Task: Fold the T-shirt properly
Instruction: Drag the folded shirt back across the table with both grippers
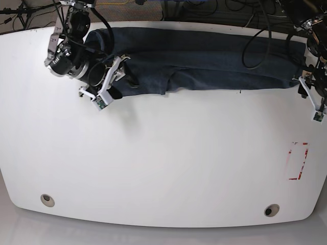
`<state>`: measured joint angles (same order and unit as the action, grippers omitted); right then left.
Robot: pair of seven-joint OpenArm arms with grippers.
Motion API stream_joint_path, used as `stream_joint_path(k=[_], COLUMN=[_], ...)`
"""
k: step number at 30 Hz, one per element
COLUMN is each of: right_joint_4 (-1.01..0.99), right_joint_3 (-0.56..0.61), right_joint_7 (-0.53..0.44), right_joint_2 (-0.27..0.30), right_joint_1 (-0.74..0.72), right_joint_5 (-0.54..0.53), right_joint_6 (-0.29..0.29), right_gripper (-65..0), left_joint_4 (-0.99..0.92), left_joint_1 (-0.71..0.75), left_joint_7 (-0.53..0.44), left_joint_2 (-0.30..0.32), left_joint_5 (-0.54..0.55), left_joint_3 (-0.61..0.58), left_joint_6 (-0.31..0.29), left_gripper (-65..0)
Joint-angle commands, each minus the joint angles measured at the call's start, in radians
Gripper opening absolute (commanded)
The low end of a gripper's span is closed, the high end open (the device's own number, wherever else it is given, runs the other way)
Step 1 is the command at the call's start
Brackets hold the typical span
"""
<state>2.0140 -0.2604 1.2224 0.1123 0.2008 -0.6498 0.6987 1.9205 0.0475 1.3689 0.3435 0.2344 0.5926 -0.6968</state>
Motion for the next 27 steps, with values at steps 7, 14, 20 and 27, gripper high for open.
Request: stream_joint_path(k=[7, 14, 20, 27], right_joint_4=[-0.009, -0.012, -0.094, -0.287], right_joint_3=[0.108, 0.151, 0.160, 0.152], right_joint_7=[-0.051, -0.128, -0.184, -0.300], right_joint_2=[0.000, 0.002, 0.003, 0.023], right_joint_1=[0.030, 0.067, 0.062, -0.002], right_joint_5=[0.192, 0.391, 0.545, 0.655], right_joint_6=[-0.001, -0.001, -0.001, -0.001], right_gripper=[-59.3, -55.6, -55.3, -55.3], left_joint_4=[-0.022, -0.132, -0.258, -0.367], left_joint_1=[0.098, 0.147, 0.140, 0.076], left_joint_7=[-0.085, -0.227, -0.291, -0.325], left_joint_2=[-0.070, -0.073, -0.068, -0.051], left_joint_5=[-0.091, -0.151, -0.188, -0.197], left_joint_3=[-0.003, -0.004, -0.006, -0.039], left_joint_6=[-0.001, -0.001, -0.001, -0.001], left_gripper=[-41.7, -54.0, -54.0, -54.0])
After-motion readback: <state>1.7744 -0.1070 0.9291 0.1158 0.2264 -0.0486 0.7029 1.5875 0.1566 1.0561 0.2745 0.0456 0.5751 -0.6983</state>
